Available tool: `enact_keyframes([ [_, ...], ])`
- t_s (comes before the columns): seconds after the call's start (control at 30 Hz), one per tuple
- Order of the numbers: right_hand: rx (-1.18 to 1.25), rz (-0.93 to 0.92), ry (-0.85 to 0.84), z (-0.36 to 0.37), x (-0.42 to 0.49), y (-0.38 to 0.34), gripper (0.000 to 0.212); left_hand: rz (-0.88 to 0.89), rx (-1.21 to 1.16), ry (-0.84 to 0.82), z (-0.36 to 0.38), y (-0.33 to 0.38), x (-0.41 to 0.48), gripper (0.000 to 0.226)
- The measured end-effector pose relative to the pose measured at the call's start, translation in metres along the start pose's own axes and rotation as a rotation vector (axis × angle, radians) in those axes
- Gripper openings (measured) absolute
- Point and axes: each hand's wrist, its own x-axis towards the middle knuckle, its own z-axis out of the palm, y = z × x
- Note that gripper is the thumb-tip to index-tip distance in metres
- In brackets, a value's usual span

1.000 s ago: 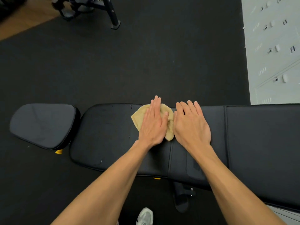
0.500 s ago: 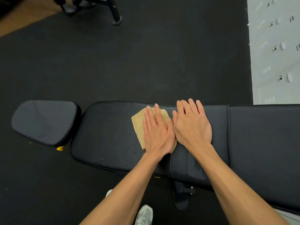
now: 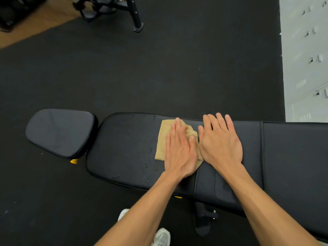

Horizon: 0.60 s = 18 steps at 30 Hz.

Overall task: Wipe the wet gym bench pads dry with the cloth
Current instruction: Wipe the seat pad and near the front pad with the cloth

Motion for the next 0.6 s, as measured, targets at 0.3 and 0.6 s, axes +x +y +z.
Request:
enact_keyframes([
  [0.3,-0.044,-0.016,-0.005,0.001,0.000,0.001,0.062,0.262,0.127,0.007,-0.022,-0.037,0.070,0.038],
  [0.6,-0.148,-0.026,-0.035,0.000,0.000,0.001,0.053,0.306,0.234,0.009,-0.050,-0.098,0.111,0.033],
])
